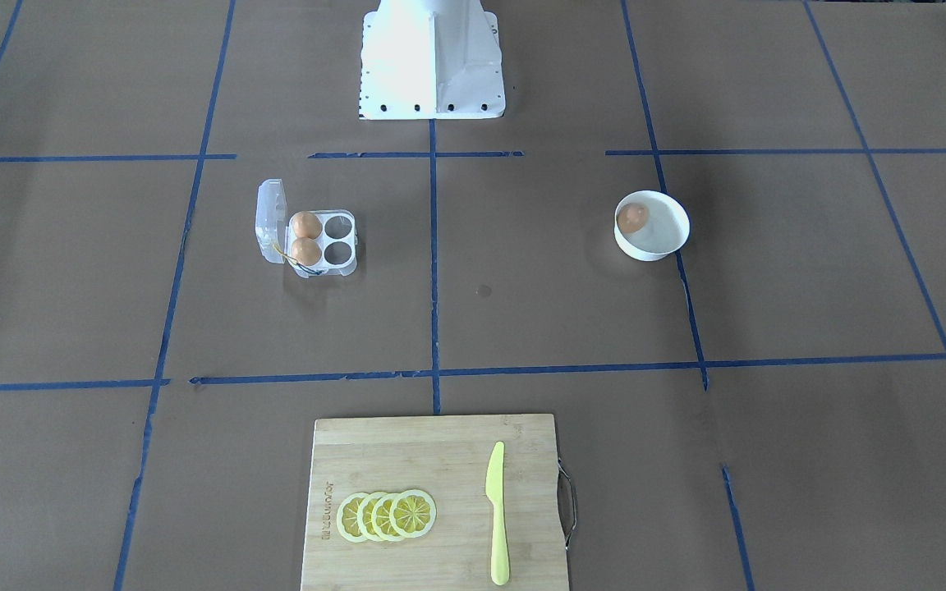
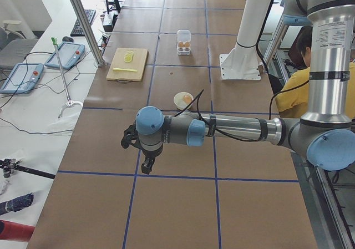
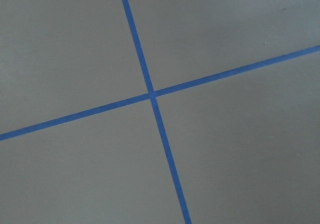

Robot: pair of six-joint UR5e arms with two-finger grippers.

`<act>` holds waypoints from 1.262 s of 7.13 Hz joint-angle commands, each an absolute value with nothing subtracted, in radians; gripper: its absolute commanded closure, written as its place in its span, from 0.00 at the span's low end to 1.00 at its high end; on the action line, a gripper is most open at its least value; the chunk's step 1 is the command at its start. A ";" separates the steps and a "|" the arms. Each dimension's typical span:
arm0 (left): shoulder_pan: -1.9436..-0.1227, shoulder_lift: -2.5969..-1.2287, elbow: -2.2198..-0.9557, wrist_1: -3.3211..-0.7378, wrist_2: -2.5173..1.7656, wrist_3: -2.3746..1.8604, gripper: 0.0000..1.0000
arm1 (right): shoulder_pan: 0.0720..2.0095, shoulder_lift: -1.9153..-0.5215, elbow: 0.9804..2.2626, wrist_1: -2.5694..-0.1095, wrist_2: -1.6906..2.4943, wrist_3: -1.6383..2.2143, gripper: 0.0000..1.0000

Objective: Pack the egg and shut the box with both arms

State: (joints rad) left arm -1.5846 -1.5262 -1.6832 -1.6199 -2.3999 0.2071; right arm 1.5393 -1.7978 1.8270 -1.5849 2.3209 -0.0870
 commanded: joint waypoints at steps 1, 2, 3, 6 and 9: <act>-1.585 -1.528 -1.690 -1.629 -2.396 0.215 0.00 | 1.539 -1.798 1.827 -1.585 2.321 -0.087 0.00; -1.586 -1.526 -1.689 -1.629 -2.398 0.213 0.00 | 1.540 -1.798 1.827 -1.586 2.321 -0.089 0.00; -1.588 -1.523 -1.693 -1.632 -2.401 0.216 0.00 | 1.540 -1.798 1.827 -1.586 2.322 -0.090 0.00; -1.583 -1.520 -1.684 -1.739 -2.402 0.210 0.00 | 1.540 -1.798 1.825 -1.586 2.321 -0.083 0.00; -1.580 -1.526 -1.678 -1.871 -2.398 0.212 0.00 | 1.540 -1.804 1.812 -1.553 2.319 -0.083 0.00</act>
State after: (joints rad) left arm -1.5813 -1.5254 -1.6792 -1.8217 -2.3982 0.2127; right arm 1.5400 -1.8043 1.8186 -1.5755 2.3206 -0.0840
